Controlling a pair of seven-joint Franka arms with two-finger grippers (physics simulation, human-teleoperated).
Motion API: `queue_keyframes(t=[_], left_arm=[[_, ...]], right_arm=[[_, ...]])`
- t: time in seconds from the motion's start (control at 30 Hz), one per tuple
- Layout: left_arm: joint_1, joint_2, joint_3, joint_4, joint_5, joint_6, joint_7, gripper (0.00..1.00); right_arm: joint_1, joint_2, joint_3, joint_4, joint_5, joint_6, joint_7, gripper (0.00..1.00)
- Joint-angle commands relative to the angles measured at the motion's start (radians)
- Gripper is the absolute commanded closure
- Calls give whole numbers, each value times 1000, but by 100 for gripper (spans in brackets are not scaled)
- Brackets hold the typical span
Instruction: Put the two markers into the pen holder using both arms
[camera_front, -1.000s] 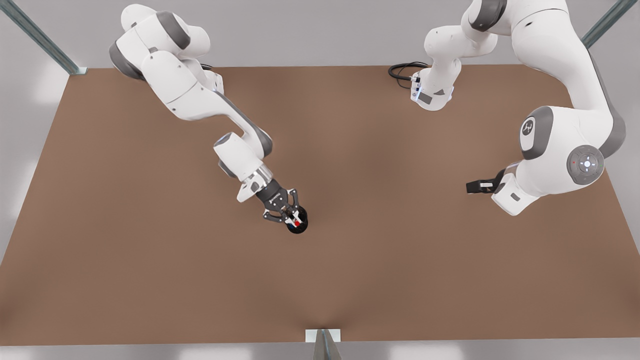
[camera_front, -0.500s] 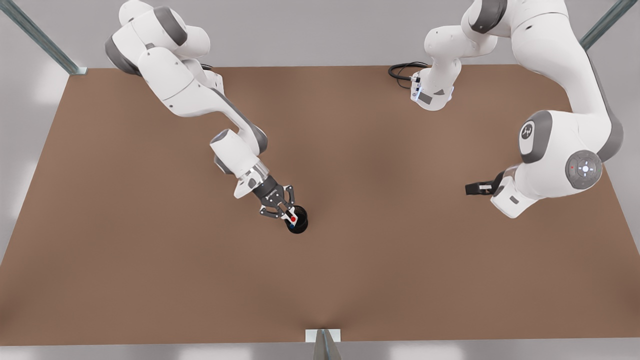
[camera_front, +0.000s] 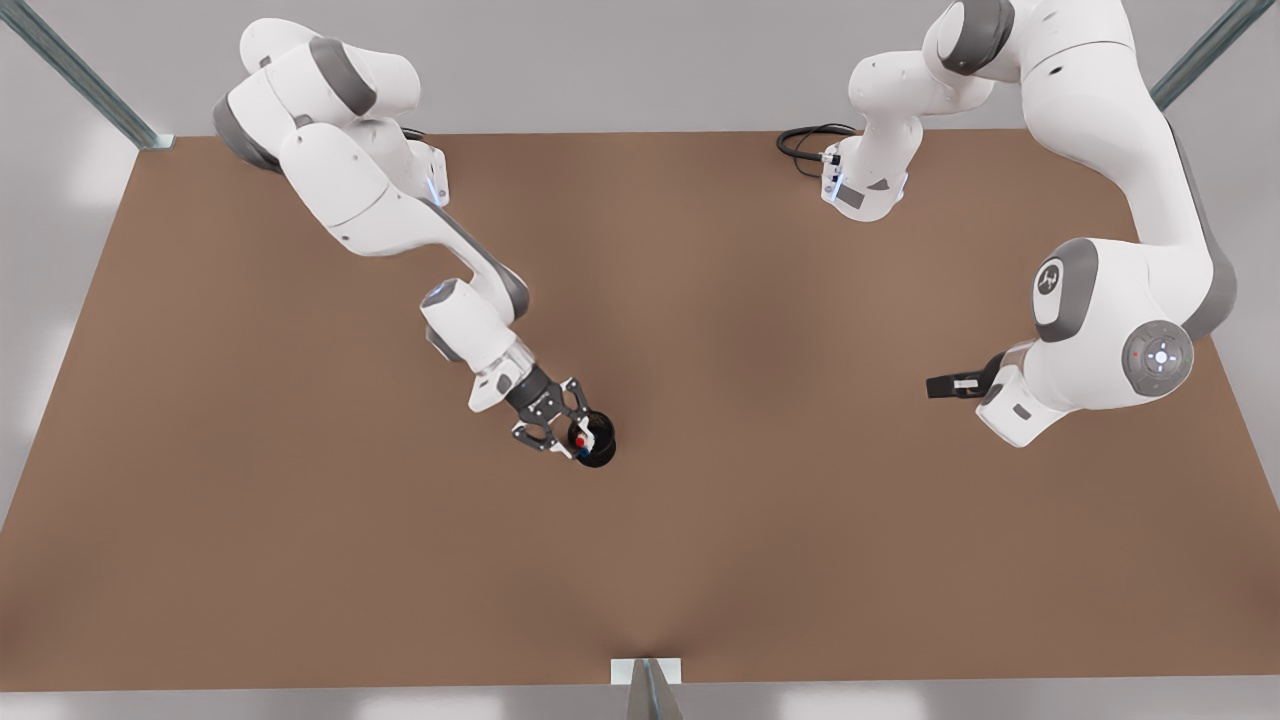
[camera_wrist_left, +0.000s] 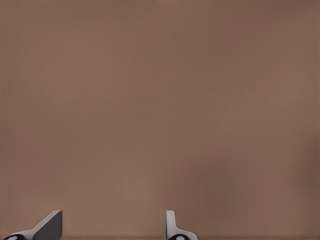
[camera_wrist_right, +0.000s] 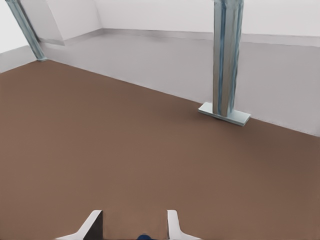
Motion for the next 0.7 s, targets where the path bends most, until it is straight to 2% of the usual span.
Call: queue_keyframes(t=[0.0, 0.07, 0.1, 0.13, 0.17, 0.2, 0.23, 0.27, 0.3, 0.43, 0.47, 0.5, 0.6, 0.67], left_arm=[[2, -4, -1, 1, -1, -5, 7, 0], [-6, -13, -9, 7, 4, -11, 12, 0], [-14, -13, -10, 9, 2, -19, 16, 0], [-12, -13, -7, 25, 7, -27, 61, 0], [-6, -15, -4, 38, 9, -27, 110, 0], [-5, -15, -1, 39, 10, -27, 130, 0], [-5, -15, -1, 41, 10, -27, 128, 0], [-5, -15, -1, 41, 10, -27, 128, 0], [-5, -15, -1, 41, 10, -27, 130, 0], [-5, -13, 0, 41, 10, -34, 128, 0], [-5, -12, 0, 41, 10, -34, 128, 0], [-5, -12, 0, 41, 10, -34, 128, 0], [-5, -10, 0, 41, 10, -34, 125, 0], [-5, -10, 0, 41, 10, -37, 125, 0]], right_arm=[[-10, -67, 1, 1, -2, -64, -10, 0], [-52, -383, 24, 76, 5, -719, 87, 0], [-64, -476, 36, 113, 132, -952, 141, 0], [-68, -549, 27, 223, 287, -1308, 136, 0], [-154, -547, 26, 374, 341, -1622, 129, 0], [-174, -543, -51, 474, 341, -1790, 104, 0], [-60, -543, -257, 510, 347, -1880, -18, 0], [-35, -520, -390, 613, 475, -1926, -126, 0], [-35, -520, -422, 613, 477, -1979, -146, 0], [-33, -434, -422, 672, 456, -2014, -175, 0], [-26, -319, -421, 863, 456, -2176, -175, 0], [-24, -233, -418, 1014, 456, -2216, -177, 0], [-21, -236, -422, 1006, 462, -2157, -177, 0], [-16, -231, -419, 940, 462, -2100, -175, 0]])
